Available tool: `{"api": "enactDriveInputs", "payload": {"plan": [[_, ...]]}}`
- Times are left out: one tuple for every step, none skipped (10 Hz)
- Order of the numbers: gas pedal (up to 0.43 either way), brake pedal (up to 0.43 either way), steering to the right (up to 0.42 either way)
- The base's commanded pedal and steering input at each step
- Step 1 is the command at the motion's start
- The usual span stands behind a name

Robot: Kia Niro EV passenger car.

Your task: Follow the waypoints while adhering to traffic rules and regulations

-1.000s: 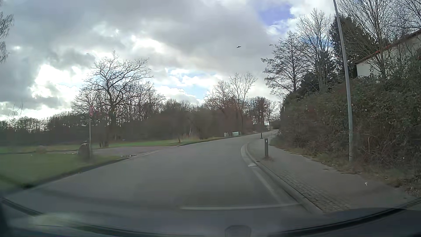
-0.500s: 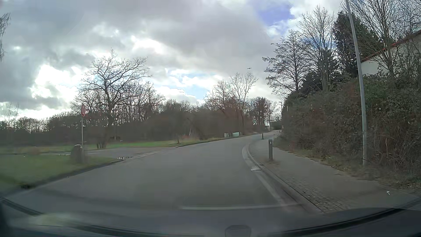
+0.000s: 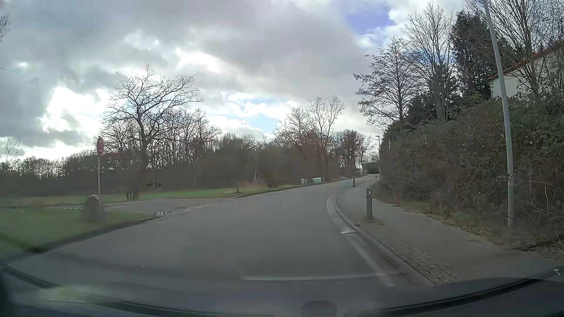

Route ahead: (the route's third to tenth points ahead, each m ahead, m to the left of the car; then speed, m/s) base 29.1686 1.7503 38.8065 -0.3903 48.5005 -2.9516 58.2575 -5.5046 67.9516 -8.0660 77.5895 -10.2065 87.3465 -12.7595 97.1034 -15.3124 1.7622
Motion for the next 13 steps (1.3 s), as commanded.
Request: {"api": "enactDriveInputs", "payload": {"plan": [[0.0,0.0,-0.01],[0.0,0.0,-0.01],[0.0,0.0,-0.01],[0.0,0.0,-0.01],[0.0,0.0,-0.01],[0.0,0.0,-0.01],[0.0,0.0,-0.01],[0.0,0.0,-0.011],[0.0,0.0,-0.013],[0.0,0.0,-0.015],[0.0,0.0,-0.018],[0.0,0.0,-0.019],[0.0,0.0,-0.018]]}}
